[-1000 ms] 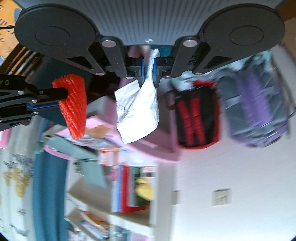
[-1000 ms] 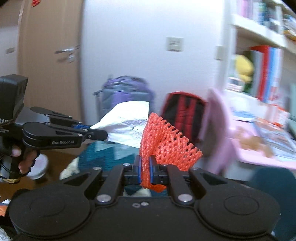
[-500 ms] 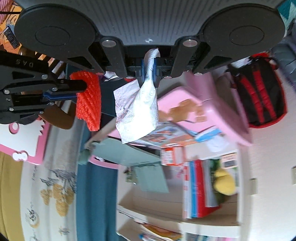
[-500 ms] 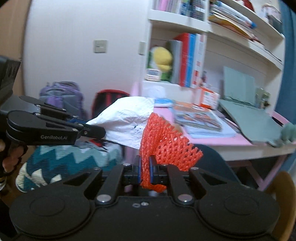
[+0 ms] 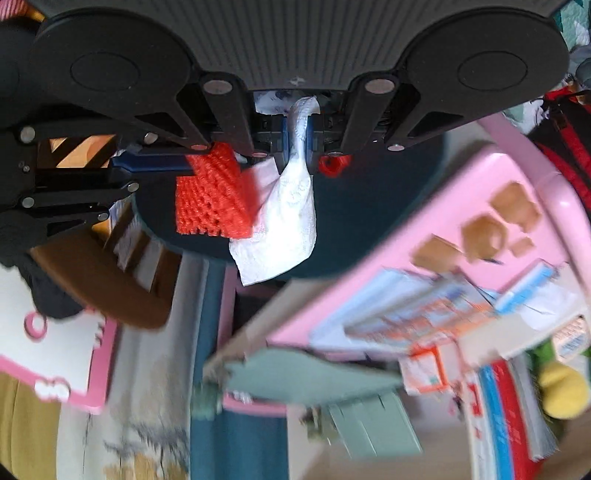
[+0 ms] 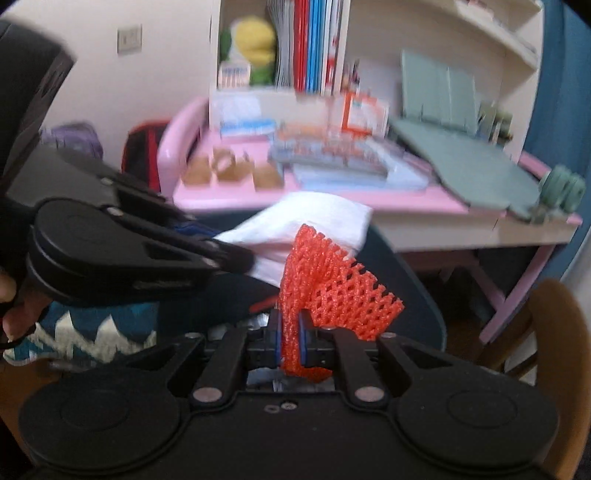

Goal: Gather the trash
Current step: 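Carry the white paper and orange foam net in both tools to the wastebasket, then open both tools over the wastebasket to drop the paper and foam net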

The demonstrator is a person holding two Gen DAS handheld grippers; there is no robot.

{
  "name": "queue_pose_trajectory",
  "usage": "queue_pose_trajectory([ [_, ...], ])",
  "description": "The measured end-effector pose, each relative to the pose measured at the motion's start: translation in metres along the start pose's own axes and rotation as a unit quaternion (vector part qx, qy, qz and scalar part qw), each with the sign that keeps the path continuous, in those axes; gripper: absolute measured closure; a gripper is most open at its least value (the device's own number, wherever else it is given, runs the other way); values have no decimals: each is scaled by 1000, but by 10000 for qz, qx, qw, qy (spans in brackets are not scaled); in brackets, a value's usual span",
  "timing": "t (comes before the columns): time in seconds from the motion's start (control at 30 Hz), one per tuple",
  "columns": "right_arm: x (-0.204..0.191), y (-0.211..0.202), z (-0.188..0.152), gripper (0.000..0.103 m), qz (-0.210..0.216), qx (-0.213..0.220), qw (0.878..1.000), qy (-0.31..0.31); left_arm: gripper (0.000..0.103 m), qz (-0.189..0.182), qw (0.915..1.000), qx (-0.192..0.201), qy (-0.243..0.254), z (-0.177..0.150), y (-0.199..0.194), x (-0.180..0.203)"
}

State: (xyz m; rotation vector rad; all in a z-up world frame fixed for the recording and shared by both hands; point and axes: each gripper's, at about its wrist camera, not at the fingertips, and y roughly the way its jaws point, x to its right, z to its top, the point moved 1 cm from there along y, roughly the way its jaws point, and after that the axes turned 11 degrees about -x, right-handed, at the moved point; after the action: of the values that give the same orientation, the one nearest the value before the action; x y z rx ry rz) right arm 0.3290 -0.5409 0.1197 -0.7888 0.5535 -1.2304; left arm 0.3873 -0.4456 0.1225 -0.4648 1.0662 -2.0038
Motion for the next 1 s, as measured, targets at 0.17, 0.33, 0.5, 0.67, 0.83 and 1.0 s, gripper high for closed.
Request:
queue_pose_trajectory([
  [0.17, 1, 20, -1, 93, 36, -440, 9990, 44, 94, -14, 9988, -478, -44, 5, 36, 1],
  [0.33, 0, 27, 0, 84, -133, -700, 9974, 114, 94, -56, 9965, -818, -172, 6, 54, -2],
  [0.5, 4, 29, -7, 76, -93, -854, 9957, 333, 91, -103, 9960, -871, -171, 2, 56, -1],
  [0.67, 4, 16, -11, 67, -253, -811, 9949, 537, 86, -228, 9963, -755, -335, -2, 45, -4],
  [0.83, 1, -1, -13, 64, -322, -647, 9953, 641, 37, -198, 9976, -468, -464, -6, 26, -4],
  [1.0, -4, -25, -20, 60, -325, -365, 9959, 761, 34, -286, 9978, -123, -578, -13, -1, -7],
])
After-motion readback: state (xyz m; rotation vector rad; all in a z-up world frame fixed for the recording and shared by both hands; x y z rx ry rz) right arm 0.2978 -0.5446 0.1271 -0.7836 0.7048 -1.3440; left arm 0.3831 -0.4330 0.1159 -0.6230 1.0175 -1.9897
